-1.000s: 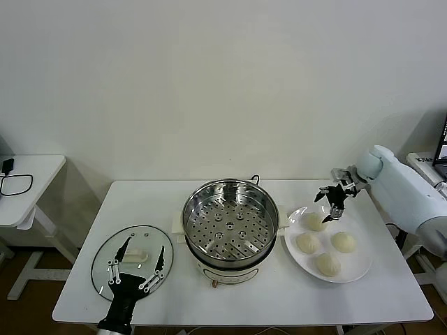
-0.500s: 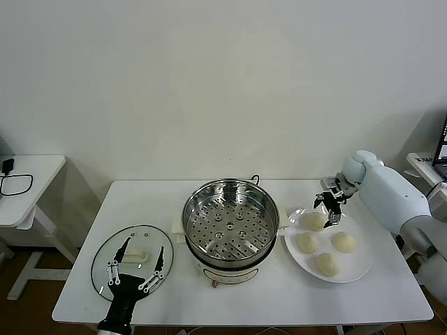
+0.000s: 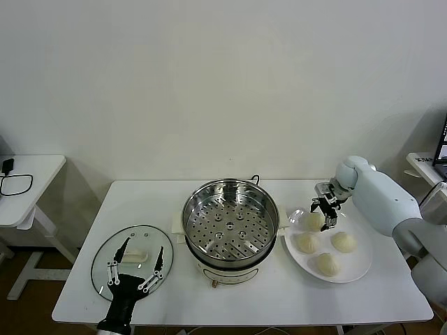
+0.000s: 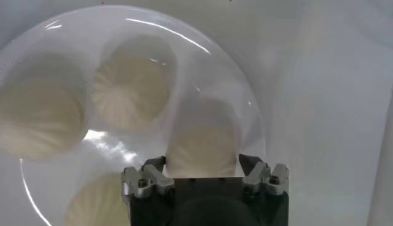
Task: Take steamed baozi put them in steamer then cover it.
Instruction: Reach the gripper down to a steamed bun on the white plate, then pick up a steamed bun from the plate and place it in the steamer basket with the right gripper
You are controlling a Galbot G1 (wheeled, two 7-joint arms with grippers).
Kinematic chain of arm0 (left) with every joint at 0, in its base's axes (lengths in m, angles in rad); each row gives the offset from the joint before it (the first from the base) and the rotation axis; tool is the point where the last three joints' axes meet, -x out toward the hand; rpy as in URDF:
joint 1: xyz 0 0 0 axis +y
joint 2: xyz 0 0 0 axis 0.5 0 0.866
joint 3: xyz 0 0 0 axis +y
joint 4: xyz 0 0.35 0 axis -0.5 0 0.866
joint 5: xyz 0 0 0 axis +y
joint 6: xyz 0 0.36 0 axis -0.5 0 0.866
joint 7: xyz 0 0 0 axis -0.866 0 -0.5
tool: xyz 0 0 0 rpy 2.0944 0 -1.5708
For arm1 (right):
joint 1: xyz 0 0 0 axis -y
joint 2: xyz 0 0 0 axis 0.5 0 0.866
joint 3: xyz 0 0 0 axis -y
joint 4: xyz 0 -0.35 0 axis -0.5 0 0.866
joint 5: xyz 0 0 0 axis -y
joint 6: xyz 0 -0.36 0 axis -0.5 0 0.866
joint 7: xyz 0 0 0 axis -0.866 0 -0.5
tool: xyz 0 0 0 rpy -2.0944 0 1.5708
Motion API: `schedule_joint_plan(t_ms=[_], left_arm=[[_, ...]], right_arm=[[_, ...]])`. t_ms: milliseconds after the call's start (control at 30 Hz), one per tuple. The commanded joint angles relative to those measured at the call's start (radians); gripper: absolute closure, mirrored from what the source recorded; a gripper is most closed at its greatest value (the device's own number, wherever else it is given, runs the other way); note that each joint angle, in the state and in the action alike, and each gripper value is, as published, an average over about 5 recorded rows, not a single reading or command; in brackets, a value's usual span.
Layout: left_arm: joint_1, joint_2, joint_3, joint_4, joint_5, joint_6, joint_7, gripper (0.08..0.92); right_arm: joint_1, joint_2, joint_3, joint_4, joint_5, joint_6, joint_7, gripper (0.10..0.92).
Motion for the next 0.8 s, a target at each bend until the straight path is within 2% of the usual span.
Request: schedule_joint_plan(t_ms=[33, 233, 400, 600, 800], left_arm=[[-0.001, 0.001, 0.001, 0.001, -0.002, -0.001, -0.002, 0.177], [-0.003, 0.002, 0.002, -0.005, -0.005, 0.001, -0.003, 0.177], [-0.004, 0.005, 0.004, -0.014, -0.008, 0.004, -0.005, 0.177], [-0.002, 0.008, 0.004, -0.024, -0.009, 0.005, -0.006, 0.177], [0.005, 0.006, 0.002, -0.034, -0.009, 0.002, -0.009, 0.177]], right_arm=[[-0.002, 0.004, -0.005, 0.004, -0.007, 0.003, 0.014, 0.301], [0.004, -0.024, -0.018, 0.058, 0.005, 0.023, 0.019, 0.362], [0.053, -0.084, -0.047, 0.18, 0.03, 0.076, 0.012, 0.384], [0.233, -0.093, -0.09, 0.29, 0.059, 0.271, -0.003, 0.397], [0.432, -0.016, -0.255, 0.372, 0.209, 0.436, -0.014, 0.42]])
